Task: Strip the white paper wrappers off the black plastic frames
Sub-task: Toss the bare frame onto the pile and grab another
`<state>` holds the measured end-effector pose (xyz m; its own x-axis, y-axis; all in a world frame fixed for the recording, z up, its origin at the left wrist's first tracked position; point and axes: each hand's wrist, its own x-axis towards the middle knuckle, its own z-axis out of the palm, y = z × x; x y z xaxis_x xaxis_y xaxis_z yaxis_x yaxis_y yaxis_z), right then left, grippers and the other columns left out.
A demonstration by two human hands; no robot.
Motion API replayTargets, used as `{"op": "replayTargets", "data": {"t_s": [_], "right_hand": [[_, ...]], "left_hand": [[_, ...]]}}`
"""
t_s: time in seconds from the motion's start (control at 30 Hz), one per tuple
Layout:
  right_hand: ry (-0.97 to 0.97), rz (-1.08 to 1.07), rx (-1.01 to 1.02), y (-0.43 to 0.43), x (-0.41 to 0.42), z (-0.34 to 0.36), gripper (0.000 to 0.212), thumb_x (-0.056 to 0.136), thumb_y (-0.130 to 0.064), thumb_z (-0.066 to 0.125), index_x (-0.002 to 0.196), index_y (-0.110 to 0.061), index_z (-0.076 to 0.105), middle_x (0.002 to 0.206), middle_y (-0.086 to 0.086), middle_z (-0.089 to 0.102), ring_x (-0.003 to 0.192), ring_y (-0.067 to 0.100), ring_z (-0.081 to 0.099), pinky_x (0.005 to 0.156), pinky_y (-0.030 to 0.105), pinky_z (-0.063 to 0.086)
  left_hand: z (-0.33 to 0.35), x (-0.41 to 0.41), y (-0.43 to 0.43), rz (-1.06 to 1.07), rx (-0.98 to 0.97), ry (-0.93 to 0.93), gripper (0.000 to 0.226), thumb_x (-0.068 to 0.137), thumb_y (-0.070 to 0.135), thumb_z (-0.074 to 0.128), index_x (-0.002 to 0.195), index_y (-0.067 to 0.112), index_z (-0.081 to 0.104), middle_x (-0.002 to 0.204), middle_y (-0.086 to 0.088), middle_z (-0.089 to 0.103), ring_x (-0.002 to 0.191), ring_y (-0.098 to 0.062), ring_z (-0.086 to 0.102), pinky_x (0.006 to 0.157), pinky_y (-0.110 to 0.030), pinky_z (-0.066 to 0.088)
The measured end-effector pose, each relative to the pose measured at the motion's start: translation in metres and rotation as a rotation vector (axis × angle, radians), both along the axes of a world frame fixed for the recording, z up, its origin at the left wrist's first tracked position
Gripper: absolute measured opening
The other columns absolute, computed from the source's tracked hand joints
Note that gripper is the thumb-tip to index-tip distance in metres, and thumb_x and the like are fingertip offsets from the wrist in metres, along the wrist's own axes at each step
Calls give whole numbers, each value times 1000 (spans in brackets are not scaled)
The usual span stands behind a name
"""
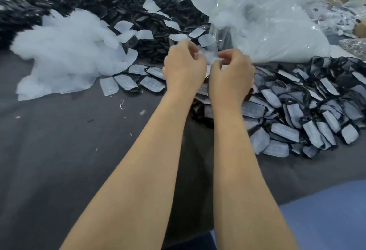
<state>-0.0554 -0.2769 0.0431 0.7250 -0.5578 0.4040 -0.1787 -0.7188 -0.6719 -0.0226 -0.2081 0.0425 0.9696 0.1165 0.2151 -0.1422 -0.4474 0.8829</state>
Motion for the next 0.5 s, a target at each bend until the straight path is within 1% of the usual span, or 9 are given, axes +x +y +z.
{"op": "replayTargets", "data": {"t_s": [0.07,0.13,0.17,0.23,0.27,0.33,0.4,0.47,0.5], "right_hand": [[-29,158,49,32,14,0,22,92,-14,49,108,-15,63,111,3,63,108,20,54,92,33,42],[-15,301,107,67,28,-1,21,92,-13,49,108,-13,64,107,5,65,104,21,57,88,32,44],[6,362,126,85,36,-3,22,93,-13,48,108,-12,63,107,5,65,103,21,57,86,30,44],[61,463,139,119,50,-7,23,94,-12,47,110,-11,62,109,7,65,103,22,57,81,27,41],[82,503,143,135,57,-9,24,94,-12,46,112,-11,62,111,7,65,103,22,57,80,27,41],[90,563,180,164,69,-11,26,94,-10,45,115,-11,61,112,8,64,103,22,58,83,29,44],[55,604,215,189,78,-11,25,94,-9,46,113,-10,62,110,7,65,101,19,58,81,26,45],[-10,645,225,212,85,-10,23,92,-8,49,110,-9,63,107,5,66,99,17,59,80,22,43],[-48,675,233,224,88,-8,22,92,-7,50,108,-8,64,105,5,66,97,17,59,78,21,43]], "left_hand": [[2,6,33,82,-99,-51,10,92,18,52,99,16,58,98,1,63,92,-14,58,79,-21,46],[4,14,68,176,-139,-89,12,92,16,51,100,13,60,87,7,60,84,-8,55,66,-5,38],[4,17,85,221,-143,-100,14,92,15,51,101,12,61,82,11,57,81,-6,52,64,-3,36],[3,24,116,295,-142,-109,17,92,14,50,104,10,61,81,13,53,81,-5,51,64,-5,35],[2,26,131,324,-147,-112,18,92,13,50,105,10,61,83,11,54,81,-5,51,65,-5,35],[1,31,157,379,-171,-122,18,92,11,49,106,9,61,86,10,54,79,-2,50,64,-2,36],[2,34,179,437,-216,-154,16,92,8,49,104,8,60,82,14,52,73,2,49,66,0,36],[5,38,198,504,-279,-201,10,91,6,50,96,12,57,79,18,49,71,5,49,70,-3,38],[6,41,208,546,-317,-222,10,90,5,50,93,14,55,78,17,50,71,4,49,71,-6,40]]}}
